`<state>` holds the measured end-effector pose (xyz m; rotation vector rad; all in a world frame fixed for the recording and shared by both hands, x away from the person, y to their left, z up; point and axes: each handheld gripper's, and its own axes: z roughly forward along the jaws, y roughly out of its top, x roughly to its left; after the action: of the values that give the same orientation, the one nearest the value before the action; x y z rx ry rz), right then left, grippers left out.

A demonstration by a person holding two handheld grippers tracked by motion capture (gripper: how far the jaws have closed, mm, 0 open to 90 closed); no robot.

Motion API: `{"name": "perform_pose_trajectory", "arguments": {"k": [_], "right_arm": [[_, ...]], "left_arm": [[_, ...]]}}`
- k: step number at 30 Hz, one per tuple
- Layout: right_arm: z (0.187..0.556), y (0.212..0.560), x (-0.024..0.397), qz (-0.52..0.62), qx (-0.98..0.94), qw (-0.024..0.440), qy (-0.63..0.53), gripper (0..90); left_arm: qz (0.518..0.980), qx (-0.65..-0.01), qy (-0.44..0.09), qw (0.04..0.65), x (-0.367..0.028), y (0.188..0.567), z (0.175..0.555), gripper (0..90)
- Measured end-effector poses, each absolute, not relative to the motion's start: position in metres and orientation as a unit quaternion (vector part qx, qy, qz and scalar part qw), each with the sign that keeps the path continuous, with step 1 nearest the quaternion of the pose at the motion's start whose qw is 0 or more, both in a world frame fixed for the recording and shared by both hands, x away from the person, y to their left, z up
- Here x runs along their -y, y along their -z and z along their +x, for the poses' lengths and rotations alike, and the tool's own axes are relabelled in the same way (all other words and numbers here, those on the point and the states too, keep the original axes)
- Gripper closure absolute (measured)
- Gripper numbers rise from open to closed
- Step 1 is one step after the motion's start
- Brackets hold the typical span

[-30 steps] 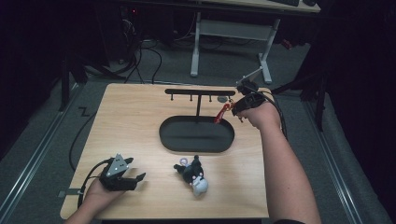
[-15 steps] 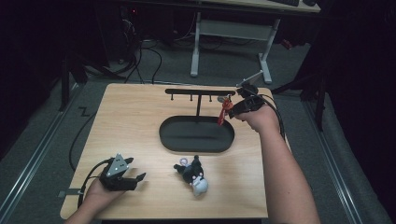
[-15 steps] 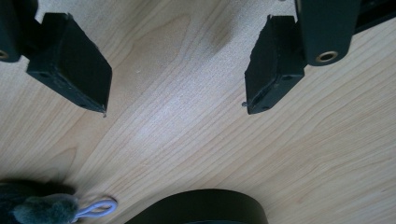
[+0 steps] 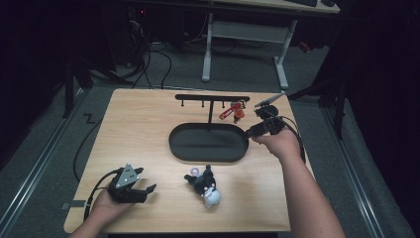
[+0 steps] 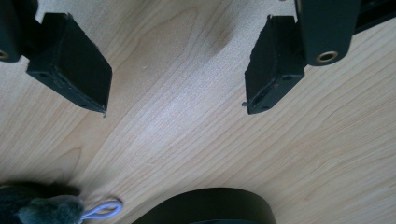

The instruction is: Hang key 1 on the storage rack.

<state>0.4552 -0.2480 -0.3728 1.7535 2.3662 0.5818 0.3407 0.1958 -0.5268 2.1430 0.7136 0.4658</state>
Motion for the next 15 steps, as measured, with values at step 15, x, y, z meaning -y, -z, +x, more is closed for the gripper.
{"name": "perform_pose_trajectory", "arguments": {"k": [15], "right_arm": [[0.387, 0.425, 0.243, 0.549, -0.788, 0.152, -0.232, 34.2]], "left_arm": [[0.852, -0.282, -0.179, 0.403, -0.193, 0.527, 0.339, 23.6]]}}
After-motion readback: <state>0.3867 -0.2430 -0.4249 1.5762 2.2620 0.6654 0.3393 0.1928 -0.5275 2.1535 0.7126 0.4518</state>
